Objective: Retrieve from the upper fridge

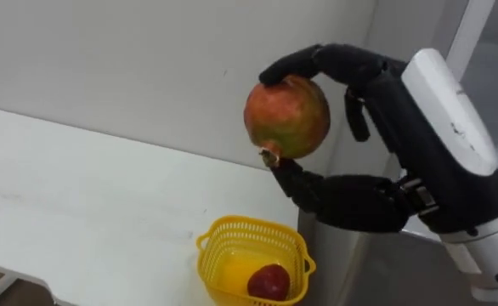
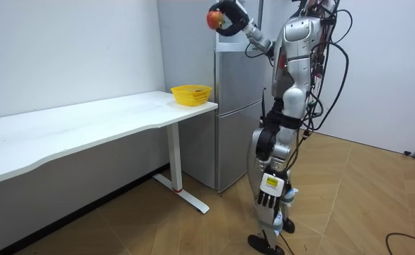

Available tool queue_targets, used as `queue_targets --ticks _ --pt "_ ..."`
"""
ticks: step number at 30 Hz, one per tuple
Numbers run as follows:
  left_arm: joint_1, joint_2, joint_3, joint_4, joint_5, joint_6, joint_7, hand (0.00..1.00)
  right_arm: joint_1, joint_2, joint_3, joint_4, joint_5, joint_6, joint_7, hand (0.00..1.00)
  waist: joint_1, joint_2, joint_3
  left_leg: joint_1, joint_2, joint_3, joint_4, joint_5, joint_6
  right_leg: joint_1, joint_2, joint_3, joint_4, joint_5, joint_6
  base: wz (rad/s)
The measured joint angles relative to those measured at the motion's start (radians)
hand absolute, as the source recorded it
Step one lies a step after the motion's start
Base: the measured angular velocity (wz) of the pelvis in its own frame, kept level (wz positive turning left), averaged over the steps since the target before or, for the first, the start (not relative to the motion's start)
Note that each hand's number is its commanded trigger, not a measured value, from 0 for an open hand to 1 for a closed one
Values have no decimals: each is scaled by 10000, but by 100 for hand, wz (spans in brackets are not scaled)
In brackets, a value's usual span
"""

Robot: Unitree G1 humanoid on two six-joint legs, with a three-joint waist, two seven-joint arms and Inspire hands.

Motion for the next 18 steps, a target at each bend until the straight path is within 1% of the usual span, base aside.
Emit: queue_targets --ticks 2,4,5,7,9,11,12,14,16,18 --pt "-2 18 -52 -36 -1 3 -8 0 -2 -2 288 439 9 46 257 100 23 -48 -2 -57 -6 -45 21 0 0 -23 -10 -67 2 0 1 9" --pt "-50 76 -246 -61 -2 16 -88 0 -13 0 551 892 7 182 533 100 16 -100 8 -128 -27 -142 62 0 0 -52 -22 -124 1 0 1 14" --pt "-73 131 -314 -96 -1 17 -175 0 -15 -5 622 1268 49 246 731 100 50 -139 -2 -168 -38 -192 103 0 1 -54 -31 -173 1 0 1 11" --pt "-127 167 -265 -97 11 16 -191 0 -43 -32 640 1817 48 404 994 100 217 -174 3 -182 -40 -206 114 0 1 -57 -34 -206 -1 0 1 5" --pt "-171 194 -215 -94 1 18 -209 0 -72 -76 644 2275 26 666 1288 100 316 -216 5 -245 -52 -219 137 1 2 -81 -41 -223 -4 0 1 5" --pt "-170 232 -183 -93 0 60 -218 0 -74 -121 650 2659 9 725 1299 100 444 -239 15 -243 -52 -232 144 1 2 -70 -40 -234 -9 0 1 2" --pt "-170 256 -183 -95 -2 79 -227 0 -75 -163 655 2839 8 848 1301 100 494 -248 12 -245 -54 -245 156 1 2 -61 -41 -239 -12 0 1 4" --pt "-154 312 -184 -96 -10 114 -265 0 -75 -177 706 3102 25 958 1296 100 519 -272 27 -260 -68 -399 165 1 2 -23 -43 -262 -26 0 1 13" --pt "-130 390 -192 -157 -8 232 -315 0 -76 -176 868 3455 37 997 1294 100 532 -315 12 -274 -68 -476 178 3 1 -3 -39 -271 -18 -1 2 13" --pt "-125 404 -188 -169 10 288 -324 0 -76 -172 1136 4145 28 1030 1293 100 678 -324 13 -275 -73 -509 188 3 -1 9 -40 -281 -9 -1 2 2"
